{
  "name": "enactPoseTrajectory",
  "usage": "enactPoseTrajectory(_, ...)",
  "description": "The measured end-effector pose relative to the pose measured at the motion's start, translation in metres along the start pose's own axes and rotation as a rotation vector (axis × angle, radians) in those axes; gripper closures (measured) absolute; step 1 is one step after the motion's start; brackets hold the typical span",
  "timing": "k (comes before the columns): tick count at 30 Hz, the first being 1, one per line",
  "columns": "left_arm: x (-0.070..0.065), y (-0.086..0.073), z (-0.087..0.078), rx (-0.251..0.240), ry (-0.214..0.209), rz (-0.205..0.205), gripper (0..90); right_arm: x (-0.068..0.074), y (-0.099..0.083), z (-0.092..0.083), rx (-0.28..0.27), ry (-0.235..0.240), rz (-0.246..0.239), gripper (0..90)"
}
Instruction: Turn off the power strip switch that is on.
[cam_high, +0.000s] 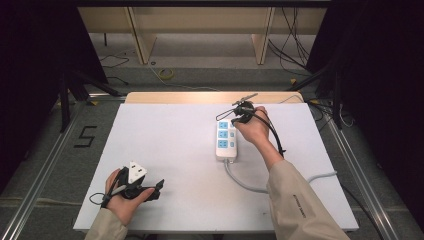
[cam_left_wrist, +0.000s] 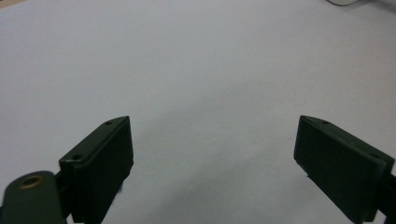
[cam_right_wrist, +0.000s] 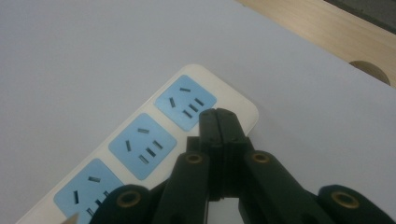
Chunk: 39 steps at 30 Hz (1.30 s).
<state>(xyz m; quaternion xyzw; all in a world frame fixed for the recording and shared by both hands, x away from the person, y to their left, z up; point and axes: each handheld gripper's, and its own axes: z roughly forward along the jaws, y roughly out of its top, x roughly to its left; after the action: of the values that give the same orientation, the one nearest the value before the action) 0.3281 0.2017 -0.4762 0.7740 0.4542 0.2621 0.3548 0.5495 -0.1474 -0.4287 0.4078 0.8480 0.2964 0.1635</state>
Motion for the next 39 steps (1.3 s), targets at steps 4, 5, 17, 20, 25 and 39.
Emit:
enactPoseTrajectory(4,0.0,0.0,0.0,0.003,0.0,0.004,11.6,0.0,0.001,0.001,0.003,-0.003,0.004,90.0)
enactPoseTrajectory(5,0.0,0.0,0.0,0.003,0.0,0.004,11.6,0.0,0.002,0.002,0.006,-0.003,0.007,90.0)
enactPoseTrajectory(17,0.0,0.0,0.0,0.001,0.0,0.003,11.6,0.0,0.005,0.006,0.011,-0.003,0.005,90.0)
enactPoseTrajectory(20,0.0,0.0,0.0,0.001,-0.001,0.002,11.6,0.0,0.005,0.008,0.013,-0.005,0.007,90.0)
enactPoseTrajectory(25,0.0,0.0,-0.001,0.0,-0.001,0.002,11.6,0.0,0.006,0.01,0.017,-0.003,0.014,90.0)
enactPoseTrajectory(39,0.001,0.0,-0.001,-0.003,-0.001,0.003,11.6,-0.001,0.006,0.017,0.024,-0.004,0.024,90.0)
